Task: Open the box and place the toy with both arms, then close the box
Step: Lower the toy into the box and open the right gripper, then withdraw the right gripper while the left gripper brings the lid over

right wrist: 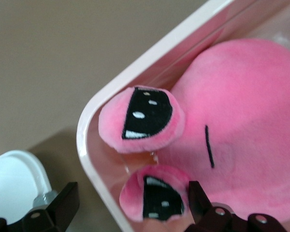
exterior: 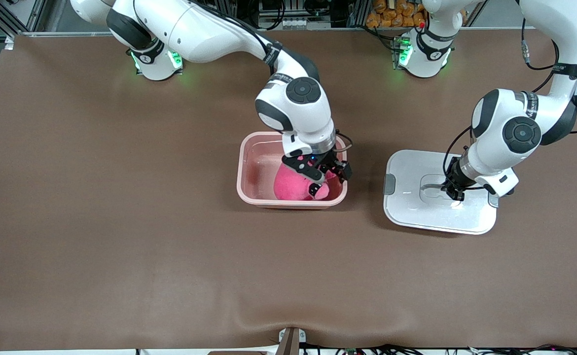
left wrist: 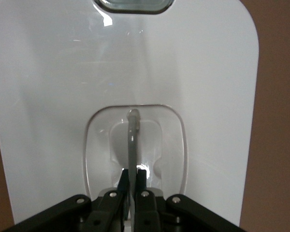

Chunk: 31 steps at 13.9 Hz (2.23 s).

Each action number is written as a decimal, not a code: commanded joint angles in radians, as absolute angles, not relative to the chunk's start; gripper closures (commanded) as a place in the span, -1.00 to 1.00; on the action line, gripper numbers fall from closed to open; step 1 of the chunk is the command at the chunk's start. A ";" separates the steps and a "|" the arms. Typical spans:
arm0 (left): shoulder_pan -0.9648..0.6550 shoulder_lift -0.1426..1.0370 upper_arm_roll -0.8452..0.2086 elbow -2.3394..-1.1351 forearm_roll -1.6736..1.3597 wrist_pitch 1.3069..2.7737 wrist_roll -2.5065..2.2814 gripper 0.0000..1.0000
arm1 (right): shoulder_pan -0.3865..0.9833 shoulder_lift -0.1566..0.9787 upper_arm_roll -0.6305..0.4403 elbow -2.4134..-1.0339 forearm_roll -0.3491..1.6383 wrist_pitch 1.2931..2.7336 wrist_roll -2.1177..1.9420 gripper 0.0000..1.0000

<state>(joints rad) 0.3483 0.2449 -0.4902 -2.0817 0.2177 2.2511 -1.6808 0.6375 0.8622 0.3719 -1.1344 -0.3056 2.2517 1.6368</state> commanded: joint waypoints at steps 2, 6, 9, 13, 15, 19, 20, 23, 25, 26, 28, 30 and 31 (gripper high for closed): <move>0.359 0.206 -0.494 -2.106 0.192 2.249 -1.652 1.00 | 0.630 0.838 0.396 -1.143 -0.293 2.229 1.649 -1.00; 0.360 0.202 -0.494 -2.105 0.192 2.241 -1.652 1.00 | 0.609 0.818 0.429 -1.121 -0.293 2.136 1.644 -1.00; 0.359 0.198 -0.497 -2.099 0.192 2.224 -1.654 1.00 | 0.588 0.816 0.462 -1.101 -0.295 2.083 1.643 -1.00; 0.359 0.187 -0.497 -2.097 0.192 2.217 -1.654 1.00 | 0.588 0.805 0.463 -1.101 -0.295 2.082 1.643 -1.00; 0.359 0.181 -0.500 -2.091 0.180 2.203 -1.657 1.00 | 0.588 0.805 0.462 -1.101 -0.296 2.068 1.641 -1.00; 0.359 0.178 -0.515 -2.051 0.158 2.155 -1.655 1.00 | 0.536 0.795 0.494 -1.088 -0.293 2.008 1.632 -1.00; 0.359 0.176 -0.521 -2.045 0.158 2.148 -1.655 1.00 | 0.523 0.790 0.506 -1.086 -0.296 1.994 1.634 -1.00; 0.359 0.175 -0.543 -2.005 0.158 2.096 -1.657 1.00 | 0.500 0.759 0.512 -1.086 -0.299 1.964 1.632 -1.00; 0.359 0.175 -0.566 -1.944 0.158 2.027 -1.657 1.00 | 0.470 0.729 0.517 -1.086 -0.298 1.924 1.618 -1.00; 0.359 0.173 -0.584 -1.913 0.156 1.991 -1.657 1.00 | 0.445 0.707 0.534 -1.086 -0.298 1.902 1.599 -1.00; 0.359 0.175 -0.618 -1.853 0.143 1.922 -1.660 1.00 | 0.362 0.683 0.595 -1.088 -0.299 1.858 1.569 -1.00; 0.357 0.175 -0.649 -1.810 0.137 1.888 -1.669 1.00 | 0.275 0.649 0.655 -1.089 -0.298 1.821 1.565 -1.00; 0.357 0.175 -0.669 -1.795 0.137 1.882 -1.675 1.00 | 0.235 0.632 0.678 -1.092 -0.298 1.801 1.565 -1.00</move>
<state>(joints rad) 0.3480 0.1936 -0.6364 -1.8263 0.1577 1.9209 -1.6794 0.3233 0.6783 0.6108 -1.0645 -0.3048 1.8367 1.5794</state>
